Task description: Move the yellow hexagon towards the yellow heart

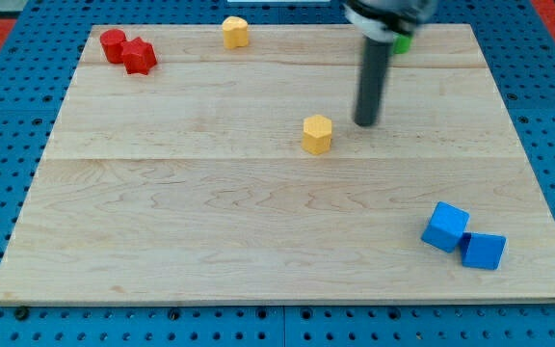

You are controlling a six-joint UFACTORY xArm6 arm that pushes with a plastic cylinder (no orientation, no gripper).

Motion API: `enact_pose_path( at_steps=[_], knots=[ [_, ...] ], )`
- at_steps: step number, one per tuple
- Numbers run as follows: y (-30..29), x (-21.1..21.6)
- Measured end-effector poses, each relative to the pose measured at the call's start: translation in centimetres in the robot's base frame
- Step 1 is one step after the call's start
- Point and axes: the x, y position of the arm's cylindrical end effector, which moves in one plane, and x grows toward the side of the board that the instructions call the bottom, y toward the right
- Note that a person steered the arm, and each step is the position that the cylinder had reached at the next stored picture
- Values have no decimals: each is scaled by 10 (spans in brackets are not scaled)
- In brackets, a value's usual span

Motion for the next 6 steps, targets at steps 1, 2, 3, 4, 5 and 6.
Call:
enact_pose_path(
  at_steps=[1, 2, 3, 4, 5, 6],
  knots=[
    [-26, 15],
    [-101, 11],
    [-144, -12],
    [-175, -51],
    [-178, -43],
    [-220, -53]
  ],
)
